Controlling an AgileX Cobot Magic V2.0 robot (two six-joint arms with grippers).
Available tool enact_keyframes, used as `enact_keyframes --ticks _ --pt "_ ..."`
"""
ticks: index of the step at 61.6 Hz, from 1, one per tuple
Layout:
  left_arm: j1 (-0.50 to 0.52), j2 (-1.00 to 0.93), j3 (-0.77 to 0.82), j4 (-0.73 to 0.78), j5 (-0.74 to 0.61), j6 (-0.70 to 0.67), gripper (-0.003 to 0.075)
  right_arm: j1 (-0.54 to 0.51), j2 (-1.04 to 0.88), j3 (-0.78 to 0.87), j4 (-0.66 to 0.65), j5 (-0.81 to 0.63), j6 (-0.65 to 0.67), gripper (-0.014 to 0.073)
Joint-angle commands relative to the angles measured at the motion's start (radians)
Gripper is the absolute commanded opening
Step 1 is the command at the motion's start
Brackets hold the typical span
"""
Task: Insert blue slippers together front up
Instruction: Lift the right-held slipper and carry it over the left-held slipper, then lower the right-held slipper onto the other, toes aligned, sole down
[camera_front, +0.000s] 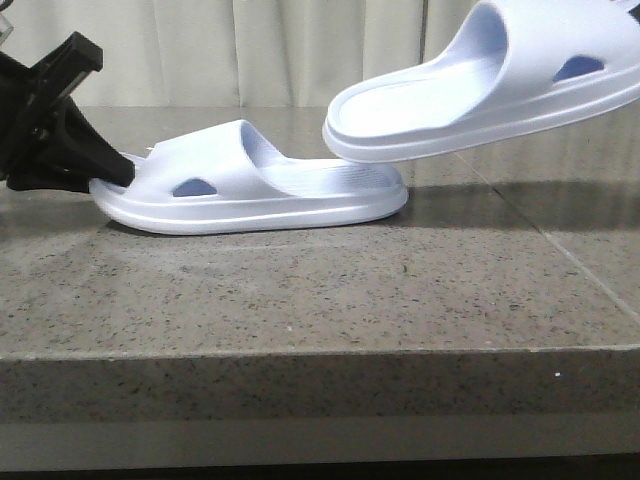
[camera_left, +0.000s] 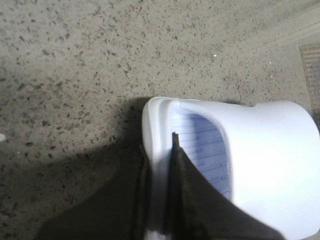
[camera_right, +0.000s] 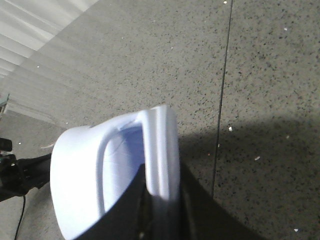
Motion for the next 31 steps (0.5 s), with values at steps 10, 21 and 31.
enact_keyframes --ticks 10,21,31 --pt "-0.008 -0.031 -0.026 0.035 0.078 0.006 -0.0020 0.099 -0.023 -0.017 0.081 -0.105 -0.020 -0.0067" --pt "-0.008 -0.031 -0.026 0.058 0.099 0.006 -0.0020 0.144 -0.023 -0.017 0.081 -0.143 -0.020 -0.0067" --pt "-0.008 -0.031 -0.026 0.069 0.117 0.006 -0.0020 0.155 -0.023 -0.017 0.080 -0.141 -0.020 -0.0067"
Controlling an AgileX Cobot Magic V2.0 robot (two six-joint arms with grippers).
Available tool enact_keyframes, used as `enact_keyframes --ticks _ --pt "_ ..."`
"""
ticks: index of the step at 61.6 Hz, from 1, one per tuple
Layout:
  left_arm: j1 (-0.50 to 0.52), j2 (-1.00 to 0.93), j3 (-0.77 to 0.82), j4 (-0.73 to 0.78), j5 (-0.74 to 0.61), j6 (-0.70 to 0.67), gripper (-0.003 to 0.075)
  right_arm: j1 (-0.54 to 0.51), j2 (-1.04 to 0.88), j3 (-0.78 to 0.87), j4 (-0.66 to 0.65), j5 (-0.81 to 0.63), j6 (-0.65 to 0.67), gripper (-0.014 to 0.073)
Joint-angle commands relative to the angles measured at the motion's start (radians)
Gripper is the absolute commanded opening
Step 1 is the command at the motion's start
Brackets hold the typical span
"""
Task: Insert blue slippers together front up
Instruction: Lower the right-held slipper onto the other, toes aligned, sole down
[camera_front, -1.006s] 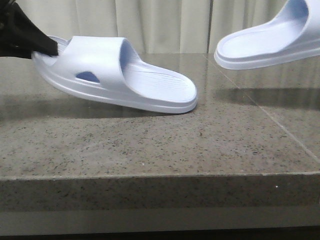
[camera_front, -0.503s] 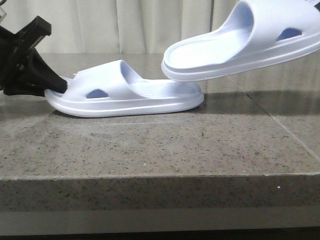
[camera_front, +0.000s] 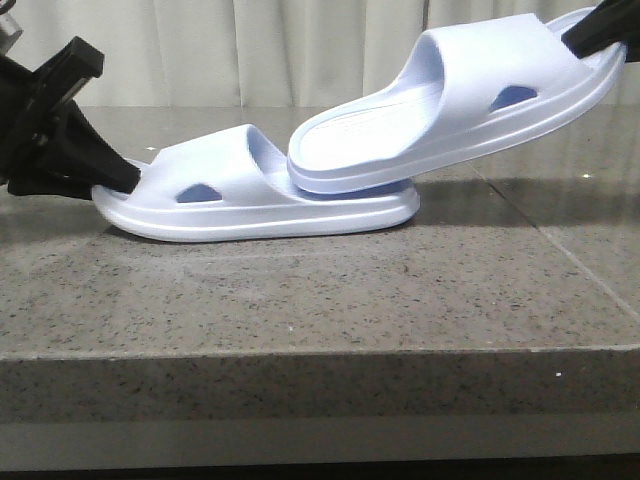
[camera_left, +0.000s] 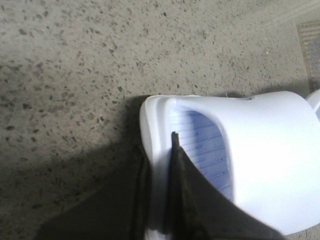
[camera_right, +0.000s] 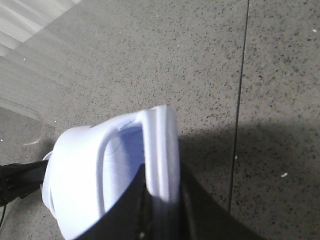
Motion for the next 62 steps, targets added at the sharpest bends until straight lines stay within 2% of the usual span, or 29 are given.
enact_keyframes --ticks 1,21,27,40,51,62 --pt "-0.008 -0.031 -0.024 0.009 0.063 0.006 -0.0020 0.003 -0.025 -0.021 0.064 0.013 -0.015 -0.0067" --pt "-0.008 -0.031 -0.024 0.013 0.055 0.006 -0.0020 0.061 -0.023 -0.002 0.058 -0.005 -0.015 -0.0067" --pt "-0.008 -0.031 -0.024 0.013 0.055 0.006 -0.0020 0.110 0.002 0.014 0.069 -0.044 -0.015 -0.0067" --pt "-0.008 -0.031 -0.024 -0.013 0.055 0.006 -0.0020 0.248 0.077 0.031 0.201 -0.096 -0.016 -0.0067" --pt "-0.008 -0.031 -0.024 -0.030 0.053 0.006 -0.0020 0.415 0.132 0.029 0.204 -0.185 -0.036 -0.0067" --pt "-0.008 -0.031 -0.024 -0.030 0.053 0.006 -0.0020 0.472 0.150 0.028 0.210 -0.208 -0.061 -0.0067"
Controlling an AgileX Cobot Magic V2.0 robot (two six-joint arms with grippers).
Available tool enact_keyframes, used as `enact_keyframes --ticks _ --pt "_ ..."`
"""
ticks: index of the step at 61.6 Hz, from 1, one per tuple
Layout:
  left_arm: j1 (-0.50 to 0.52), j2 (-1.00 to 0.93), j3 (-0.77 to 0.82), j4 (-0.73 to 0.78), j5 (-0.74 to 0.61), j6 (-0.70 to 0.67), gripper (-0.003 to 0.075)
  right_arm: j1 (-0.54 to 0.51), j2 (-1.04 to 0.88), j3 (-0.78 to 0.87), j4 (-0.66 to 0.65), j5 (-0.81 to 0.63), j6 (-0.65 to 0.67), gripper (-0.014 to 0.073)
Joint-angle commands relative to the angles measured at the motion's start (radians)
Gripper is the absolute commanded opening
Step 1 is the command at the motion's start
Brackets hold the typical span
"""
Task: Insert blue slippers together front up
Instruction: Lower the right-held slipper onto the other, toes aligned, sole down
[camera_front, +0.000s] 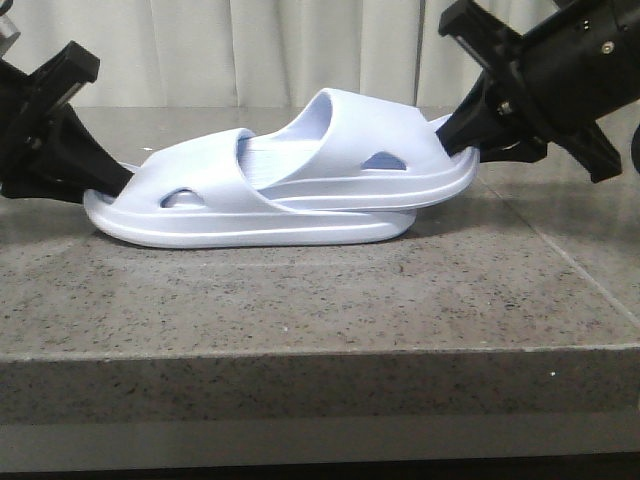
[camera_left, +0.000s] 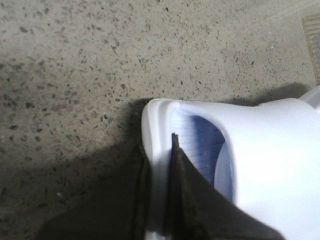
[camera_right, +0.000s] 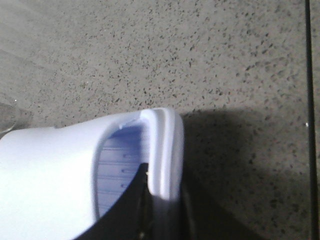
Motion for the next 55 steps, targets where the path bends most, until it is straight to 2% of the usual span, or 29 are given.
enact_keyframes --ticks 1,11,35,47,50,55 --pt "-0.010 -0.031 -0.024 -0.046 0.056 0.006 -0.0020 0.055 -0.013 -0.023 0.035 0.185 -0.023 -0.0067" --pt "-0.010 -0.031 -0.024 -0.044 0.058 0.006 -0.0020 0.050 -0.037 -0.034 0.037 0.229 -0.038 -0.0067" --pt "-0.010 -0.031 -0.024 -0.046 0.058 0.006 -0.0020 0.093 -0.030 -0.034 0.051 0.201 -0.057 -0.0067" --pt "-0.010 -0.031 -0.024 -0.046 0.058 0.006 -0.0020 0.076 -0.039 -0.034 0.021 0.196 -0.060 -0.0061" --pt "-0.010 -0.031 -0.024 -0.046 0.058 0.006 -0.0020 0.063 -0.046 -0.034 -0.011 0.199 -0.060 -0.0044" --pt "-0.008 -0.031 -0.024 -0.046 0.060 0.006 -0.0020 0.025 -0.076 -0.034 -0.068 0.210 -0.060 0.0032"
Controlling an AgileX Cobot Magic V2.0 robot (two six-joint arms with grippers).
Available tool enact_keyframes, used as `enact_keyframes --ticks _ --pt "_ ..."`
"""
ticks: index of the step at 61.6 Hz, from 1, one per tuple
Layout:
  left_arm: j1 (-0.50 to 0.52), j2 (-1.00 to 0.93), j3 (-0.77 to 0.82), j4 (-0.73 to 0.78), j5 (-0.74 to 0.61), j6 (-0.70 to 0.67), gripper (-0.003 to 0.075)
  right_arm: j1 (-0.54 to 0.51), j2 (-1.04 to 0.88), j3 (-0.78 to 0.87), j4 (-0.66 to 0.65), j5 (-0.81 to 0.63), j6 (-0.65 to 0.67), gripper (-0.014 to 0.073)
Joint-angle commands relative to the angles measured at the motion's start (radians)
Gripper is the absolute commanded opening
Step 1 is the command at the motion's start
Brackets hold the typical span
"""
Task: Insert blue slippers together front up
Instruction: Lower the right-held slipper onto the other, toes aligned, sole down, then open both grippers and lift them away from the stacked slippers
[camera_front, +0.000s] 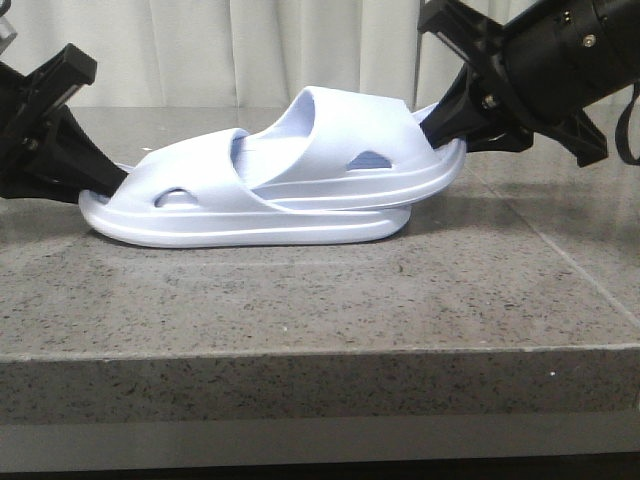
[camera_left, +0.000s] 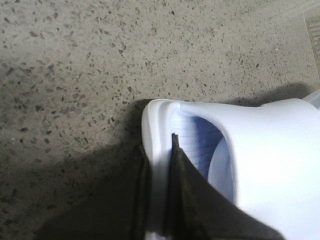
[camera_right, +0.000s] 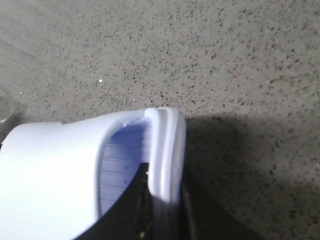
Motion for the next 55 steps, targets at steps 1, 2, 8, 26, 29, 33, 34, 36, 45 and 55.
enact_keyframes --ticks 1,2,8,26,29,33,34,36,45,55 --pt "-0.010 -0.031 -0.024 -0.053 0.069 0.006 -0.0020 -0.008 -0.058 -0.023 -0.060 0.220 -0.016 0.0057" --pt "-0.010 -0.031 -0.024 -0.053 0.069 0.006 -0.0020 -0.017 -0.066 -0.023 -0.072 0.227 -0.016 0.0074" --pt "-0.010 -0.031 -0.024 -0.053 0.069 0.006 -0.0020 -0.088 -0.119 -0.023 -0.155 0.272 -0.012 0.0216" --pt "-0.010 -0.031 -0.024 -0.058 0.066 0.006 -0.0020 -0.319 -0.229 -0.023 -0.350 0.390 0.077 0.0552" --pt "-0.010 -0.031 -0.024 -0.069 0.066 0.006 -0.0020 -0.350 -0.241 -0.023 -0.357 0.407 0.083 0.0567" --pt "-0.010 -0.031 -0.024 -0.093 0.066 0.006 -0.0020 -0.393 -0.258 -0.023 -0.357 0.435 0.083 0.0561" --pt "-0.013 -0.031 -0.024 -0.100 0.066 0.006 -0.0020 -0.400 -0.262 -0.023 -0.357 0.440 0.083 0.0561" --pt "-0.014 -0.031 -0.024 -0.116 0.066 0.006 -0.0020 -0.410 -0.268 -0.023 -0.357 0.450 0.083 0.0561" --pt "-0.033 -0.031 -0.024 -0.142 0.036 0.025 -0.0020 -0.422 -0.287 -0.023 -0.360 0.458 0.082 0.0561" --pt "-0.046 -0.031 -0.024 -0.142 0.025 0.025 -0.0020 -0.422 -0.287 -0.023 -0.363 0.460 0.082 0.0561"
